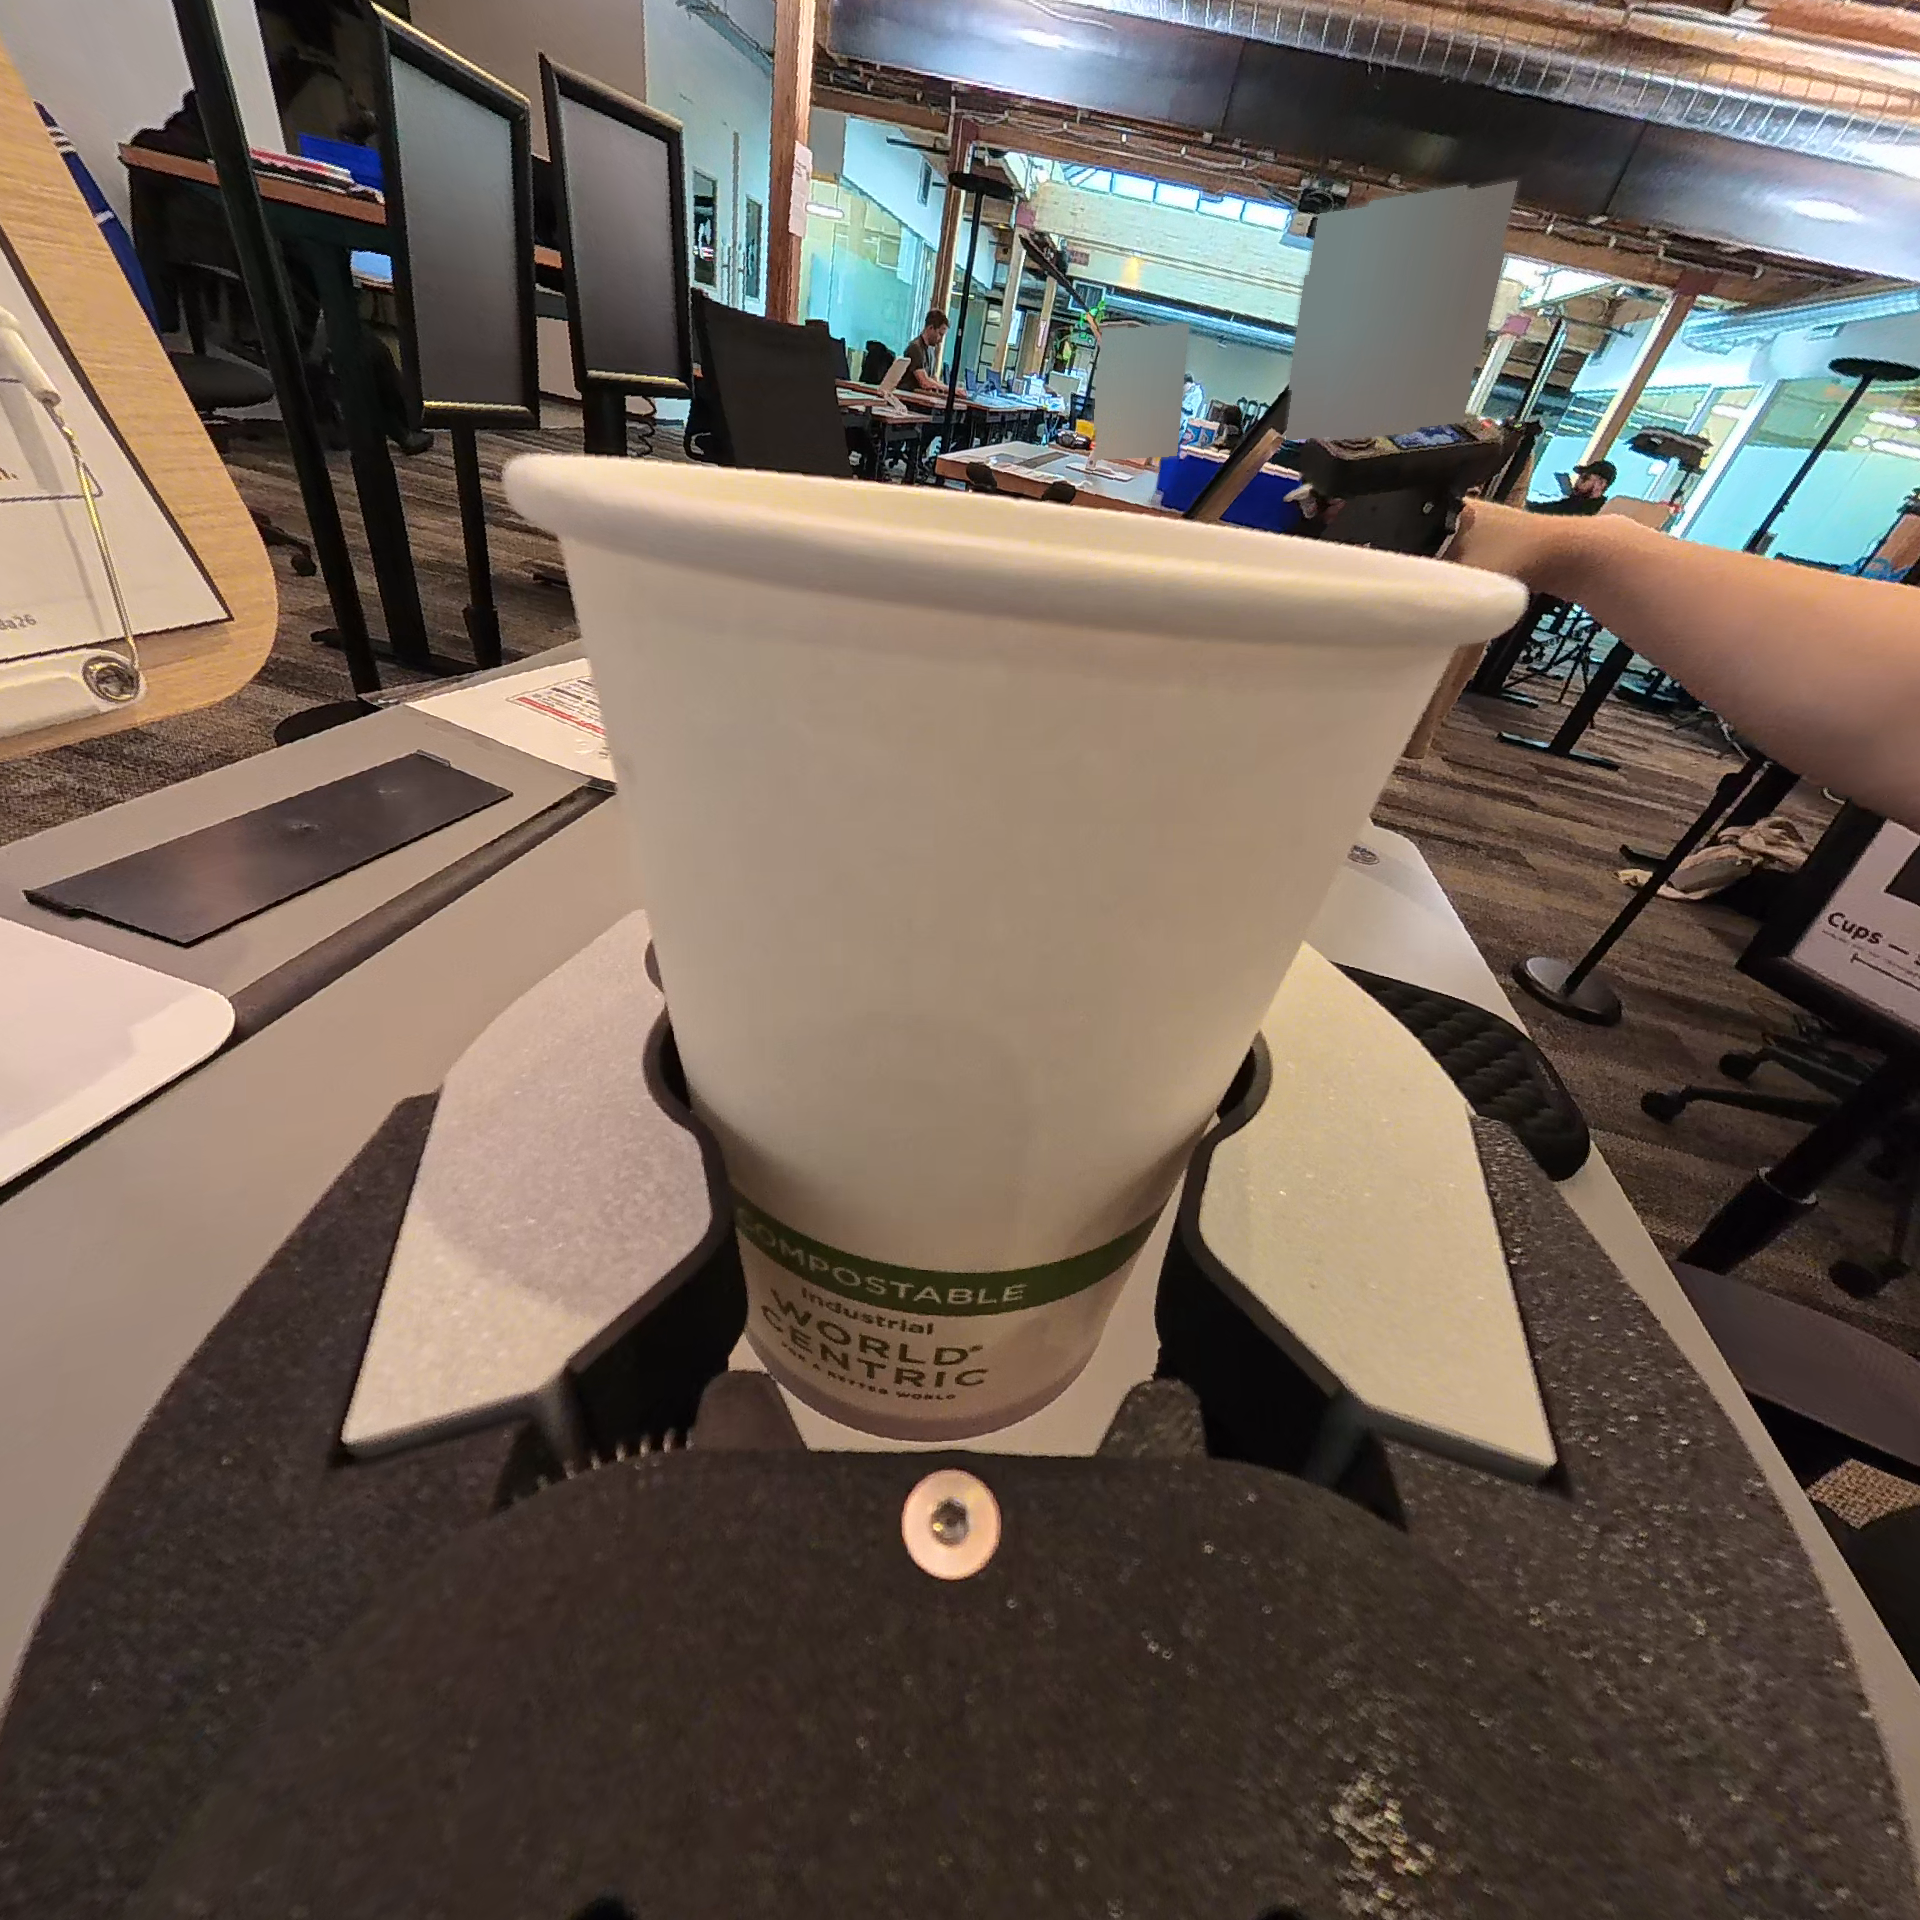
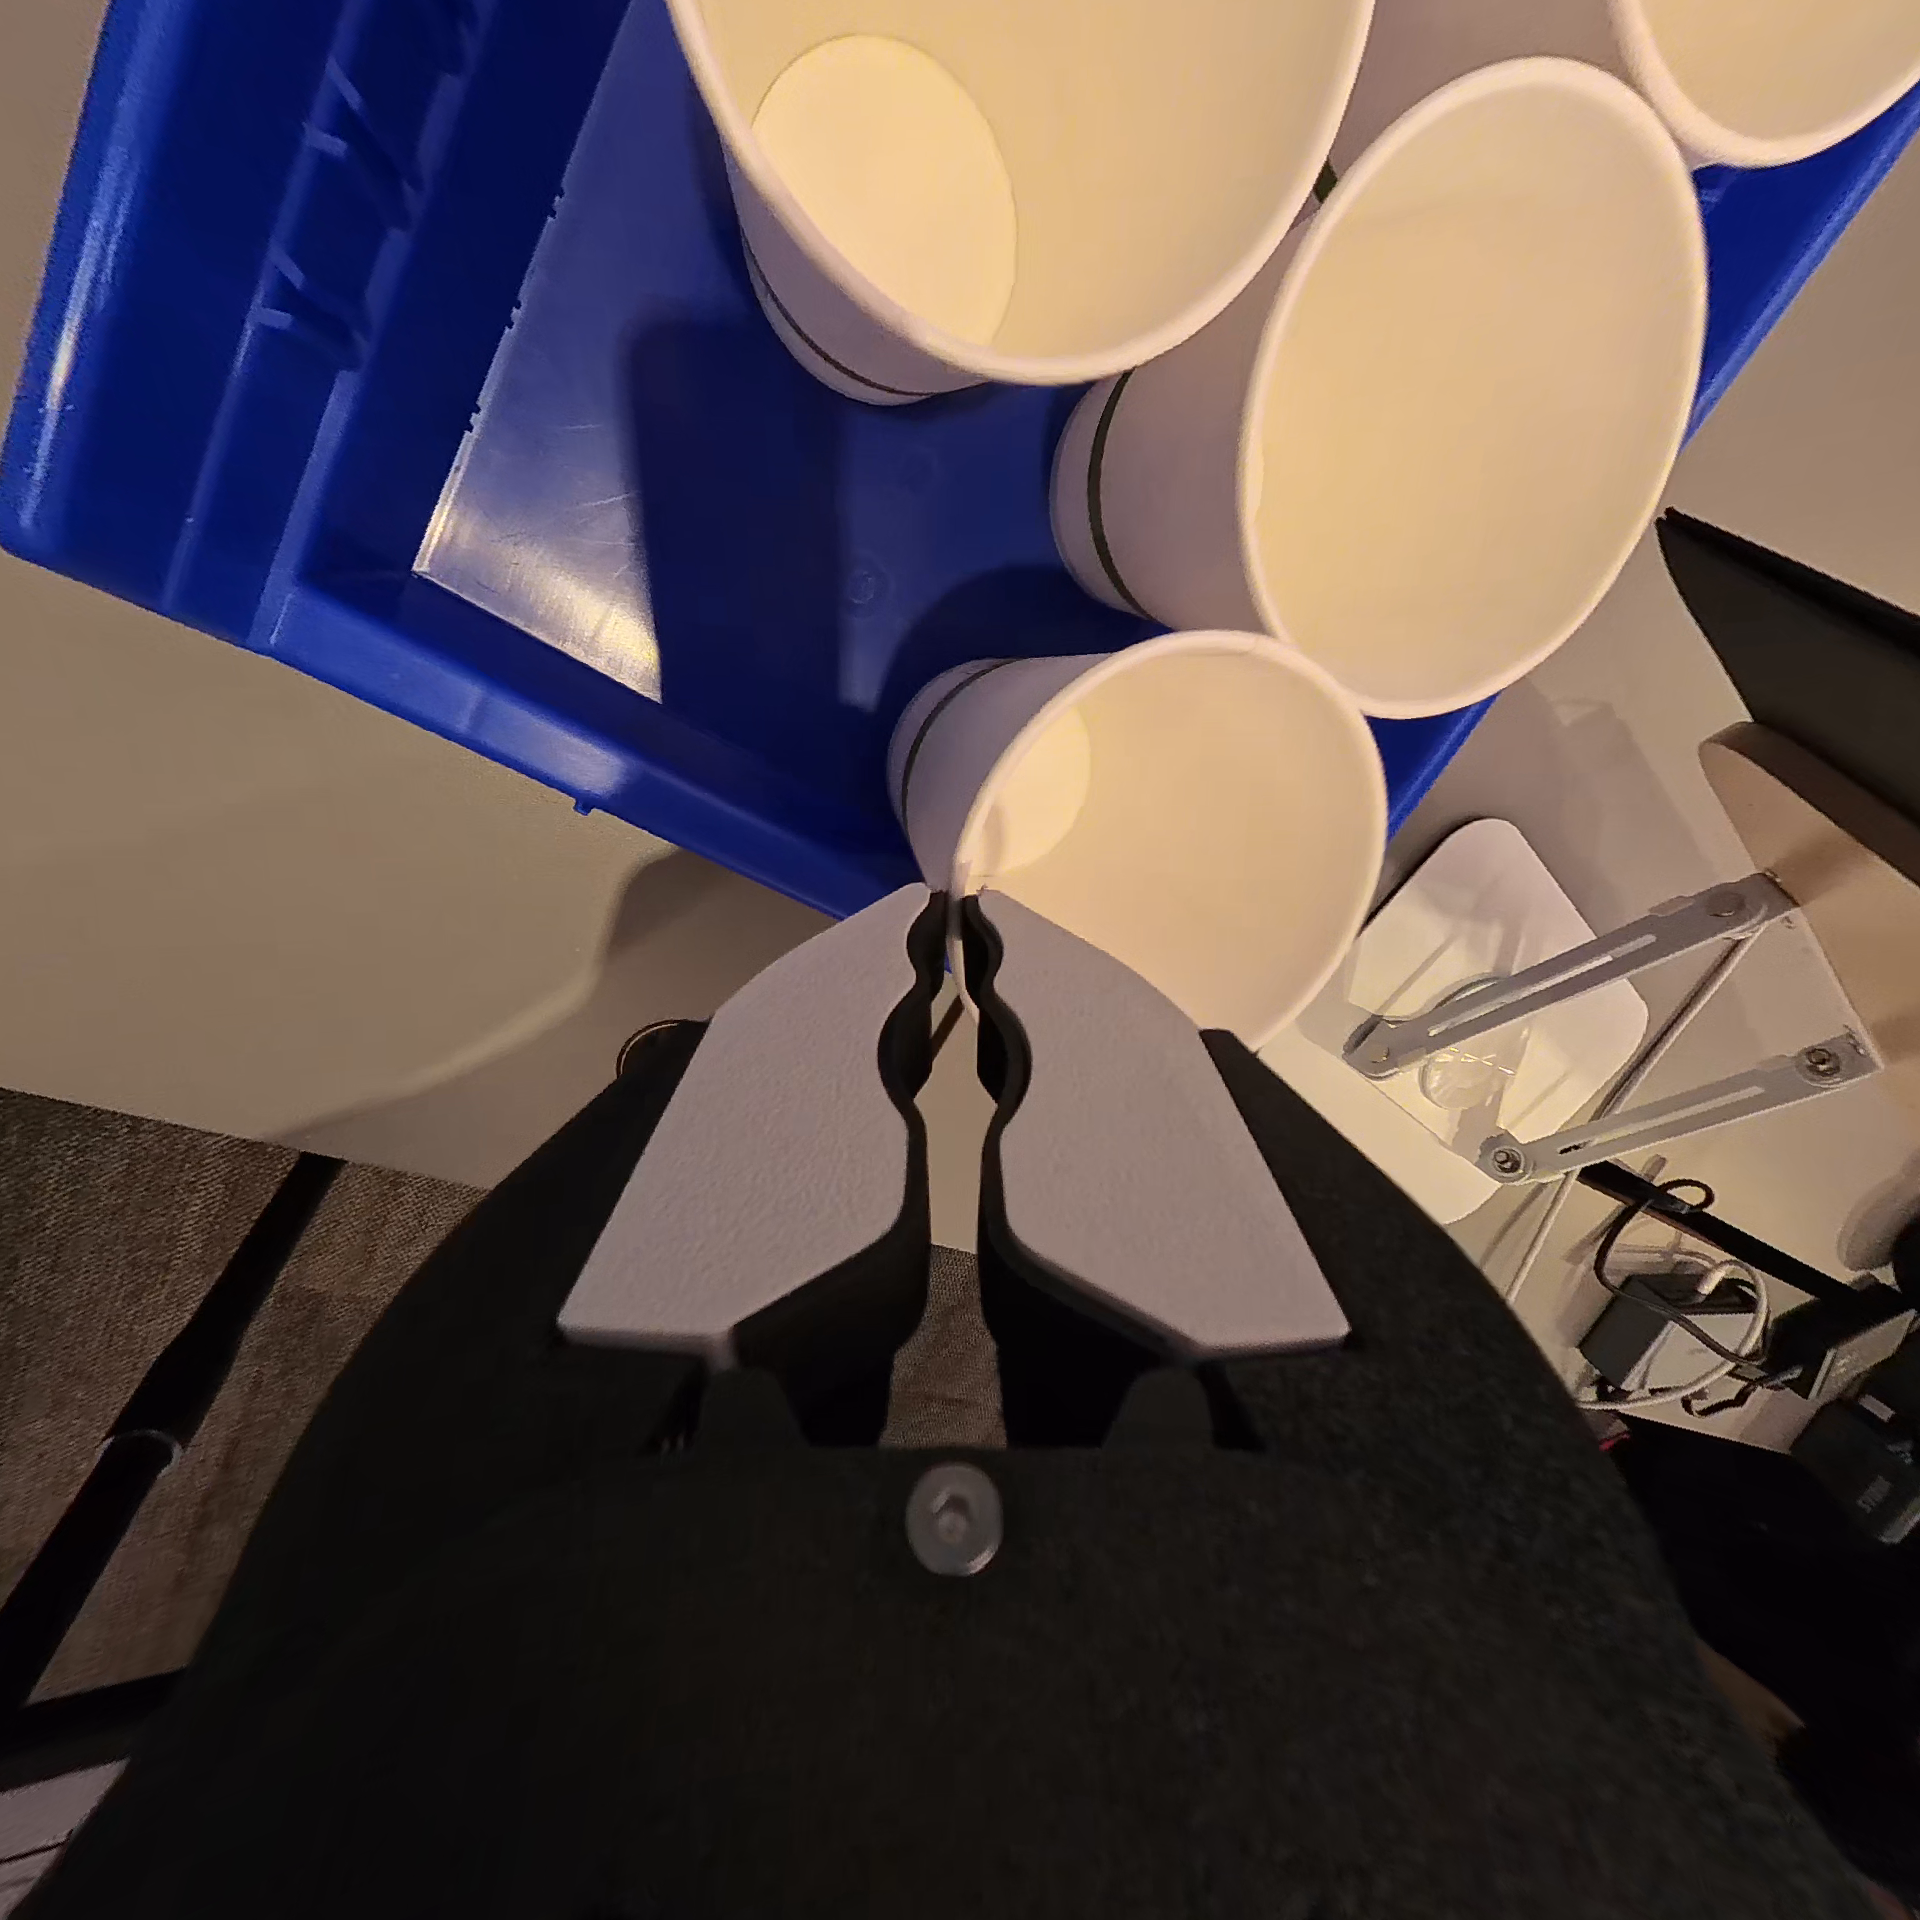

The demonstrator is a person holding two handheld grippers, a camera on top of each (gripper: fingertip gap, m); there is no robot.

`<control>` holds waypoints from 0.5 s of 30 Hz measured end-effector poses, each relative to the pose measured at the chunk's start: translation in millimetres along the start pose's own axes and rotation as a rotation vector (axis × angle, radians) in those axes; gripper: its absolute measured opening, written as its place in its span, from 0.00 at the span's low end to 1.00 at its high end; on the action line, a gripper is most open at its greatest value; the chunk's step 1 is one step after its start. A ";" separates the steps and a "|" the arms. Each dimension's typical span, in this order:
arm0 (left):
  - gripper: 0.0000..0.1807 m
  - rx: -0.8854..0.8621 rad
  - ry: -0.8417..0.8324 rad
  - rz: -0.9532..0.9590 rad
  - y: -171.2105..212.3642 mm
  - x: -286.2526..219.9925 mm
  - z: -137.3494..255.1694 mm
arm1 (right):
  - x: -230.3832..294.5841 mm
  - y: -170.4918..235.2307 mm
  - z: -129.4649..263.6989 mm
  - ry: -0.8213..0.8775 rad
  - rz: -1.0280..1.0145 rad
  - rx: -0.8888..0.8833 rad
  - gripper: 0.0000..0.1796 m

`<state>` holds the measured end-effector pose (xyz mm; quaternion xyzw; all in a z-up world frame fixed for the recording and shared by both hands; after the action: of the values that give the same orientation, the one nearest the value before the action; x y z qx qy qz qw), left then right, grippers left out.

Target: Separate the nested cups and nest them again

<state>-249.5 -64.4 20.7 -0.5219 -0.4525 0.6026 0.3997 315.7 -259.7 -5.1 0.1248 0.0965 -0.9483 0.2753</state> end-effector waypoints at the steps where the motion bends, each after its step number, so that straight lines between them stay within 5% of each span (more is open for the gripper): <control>1: 0.55 0.002 0.000 -0.001 0.2 -0.2 -0.2 | 0.1 0.5 -0.9 -0.003 -0.002 0.001 0.01; 15: 0.55 0.006 0.000 0.000 1.2 0.1 -0.8 | -2.7 -3.2 -0.8 -0.027 -0.012 0.004 0.01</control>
<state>-248.7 -64.5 19.5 -0.5208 -0.4508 0.6038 0.4012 316.3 -255.5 -4.7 0.1122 0.0917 -0.9517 0.2708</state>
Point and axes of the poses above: each gripper's, where its closed fingertips meet, z back along the fingers, y out of its underside, x = y × z across the jaws, the point moved 5 cm from there along z, back along the fingers, and after that the axes turned 5 degrees about z, right-handed, at the moved point
